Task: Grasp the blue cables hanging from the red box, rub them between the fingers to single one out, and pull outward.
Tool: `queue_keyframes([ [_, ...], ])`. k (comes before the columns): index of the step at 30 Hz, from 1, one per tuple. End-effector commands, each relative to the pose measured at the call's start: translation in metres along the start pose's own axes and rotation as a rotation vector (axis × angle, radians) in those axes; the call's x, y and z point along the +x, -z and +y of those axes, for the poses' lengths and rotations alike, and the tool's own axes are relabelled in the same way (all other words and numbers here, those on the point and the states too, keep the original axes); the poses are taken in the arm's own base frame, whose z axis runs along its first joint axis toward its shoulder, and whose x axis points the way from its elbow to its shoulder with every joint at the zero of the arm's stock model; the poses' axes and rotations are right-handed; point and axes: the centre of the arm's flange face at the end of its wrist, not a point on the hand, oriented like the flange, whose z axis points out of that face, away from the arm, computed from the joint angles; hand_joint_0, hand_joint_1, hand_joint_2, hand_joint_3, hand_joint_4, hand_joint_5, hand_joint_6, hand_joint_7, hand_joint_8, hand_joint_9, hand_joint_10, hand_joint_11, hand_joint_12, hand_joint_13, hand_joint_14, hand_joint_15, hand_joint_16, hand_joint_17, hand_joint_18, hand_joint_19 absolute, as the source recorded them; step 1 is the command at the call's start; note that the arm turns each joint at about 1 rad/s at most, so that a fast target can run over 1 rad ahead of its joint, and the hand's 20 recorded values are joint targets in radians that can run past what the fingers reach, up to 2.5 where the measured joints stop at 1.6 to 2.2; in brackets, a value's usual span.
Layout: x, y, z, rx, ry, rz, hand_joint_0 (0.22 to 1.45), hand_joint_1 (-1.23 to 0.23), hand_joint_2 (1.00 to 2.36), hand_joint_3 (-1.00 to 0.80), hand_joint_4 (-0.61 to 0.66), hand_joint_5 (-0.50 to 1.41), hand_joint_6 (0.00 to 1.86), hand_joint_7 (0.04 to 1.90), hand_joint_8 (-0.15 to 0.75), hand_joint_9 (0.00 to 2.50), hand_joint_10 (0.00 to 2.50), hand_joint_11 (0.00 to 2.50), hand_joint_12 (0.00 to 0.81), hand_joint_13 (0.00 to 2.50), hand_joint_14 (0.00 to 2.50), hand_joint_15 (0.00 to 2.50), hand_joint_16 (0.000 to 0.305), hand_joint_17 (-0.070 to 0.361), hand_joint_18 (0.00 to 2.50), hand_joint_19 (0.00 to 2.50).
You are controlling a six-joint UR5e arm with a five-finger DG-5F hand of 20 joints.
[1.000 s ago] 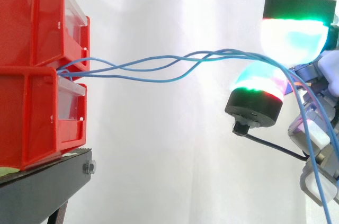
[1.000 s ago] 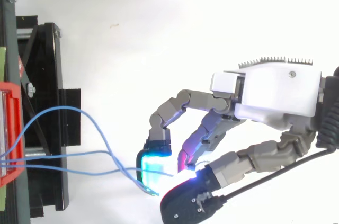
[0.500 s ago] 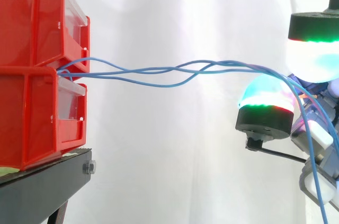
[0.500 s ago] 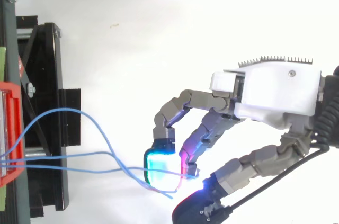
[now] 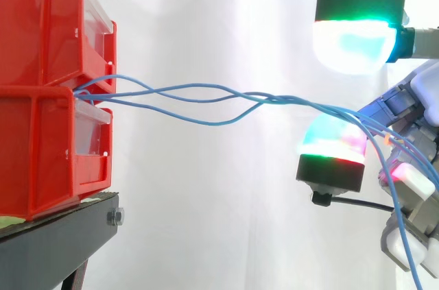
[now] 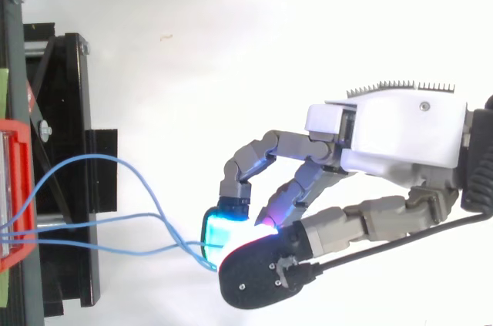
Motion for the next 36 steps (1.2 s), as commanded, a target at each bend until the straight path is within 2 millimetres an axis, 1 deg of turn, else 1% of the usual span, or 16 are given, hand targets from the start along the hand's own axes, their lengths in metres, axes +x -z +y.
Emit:
queue_keyframes([
  [1,-0.0005,-0.0004,-0.0001,0.000,0.000,-0.001,0.51,-0.61,1.00,-0.48,-0.06,-0.10,0.74,0.97,0.257,0.93,0.02,0.57,0.359,0.63,0.02,0.50,0.052,0.116,0.42,0.58],
  [3,-0.0006,0.0003,0.0006,-0.001,-0.001,0.000,0.52,-0.66,1.00,-0.44,-0.06,-0.10,0.75,0.99,0.258,0.95,0.02,0.58,0.356,0.63,0.02,0.49,0.051,0.114,0.42,0.58],
  [6,-0.0005,-0.0004,-0.0001,0.000,0.000,-0.001,0.54,-0.69,1.01,-0.39,-0.06,-0.10,0.77,0.99,0.254,0.95,0.02,0.59,0.352,0.64,0.02,0.50,0.050,0.112,0.43,0.58],
  [13,0.0005,0.0004,0.0005,-0.001,0.000,0.001,0.54,-0.68,1.00,-0.44,-0.04,-0.11,0.77,0.98,0.257,0.94,0.02,0.58,0.355,0.64,0.02,0.50,0.050,0.112,0.42,0.57],
  [16,-0.0018,-0.0005,-0.0008,0.003,0.000,-0.003,0.55,-0.68,1.00,-0.44,-0.03,-0.11,0.80,0.94,0.257,0.97,0.02,0.59,0.350,0.64,0.02,0.48,0.049,0.110,0.41,0.57],
  [19,-0.0020,0.0002,0.0000,0.001,-0.001,-0.004,0.56,-0.65,1.01,-0.43,-0.03,-0.10,0.80,0.94,0.247,0.98,0.02,0.58,0.345,0.64,0.02,0.48,0.048,0.108,0.41,0.57],
  [21,-0.0019,0.0003,0.0007,0.000,-0.001,-0.004,0.57,-0.64,1.01,-0.40,-0.04,-0.09,0.77,0.99,0.242,0.99,0.02,0.58,0.345,0.64,0.02,0.48,0.048,0.107,0.40,0.57],
  [27,-0.0019,-0.0005,0.0000,-0.001,0.000,-0.005,0.57,-0.67,1.01,-0.30,-0.04,-0.09,0.78,1.05,0.251,1.01,0.02,0.59,0.349,0.65,0.02,0.49,0.048,0.108,0.42,0.57],
  [33,-0.0021,0.0002,0.0009,-0.002,0.000,-0.006,0.57,-0.72,1.01,-0.19,0.02,-0.11,0.86,1.00,0.284,1.02,0.02,0.60,0.379,0.68,0.02,0.47,0.054,0.122,0.47,0.54],
  [36,-0.0010,0.0003,0.0007,-0.002,0.001,-0.005,0.57,-0.74,1.01,-0.14,0.02,-0.10,0.88,0.94,0.291,1.03,0.02,0.60,0.390,0.69,0.02,0.47,0.056,0.127,0.49,0.53],
])
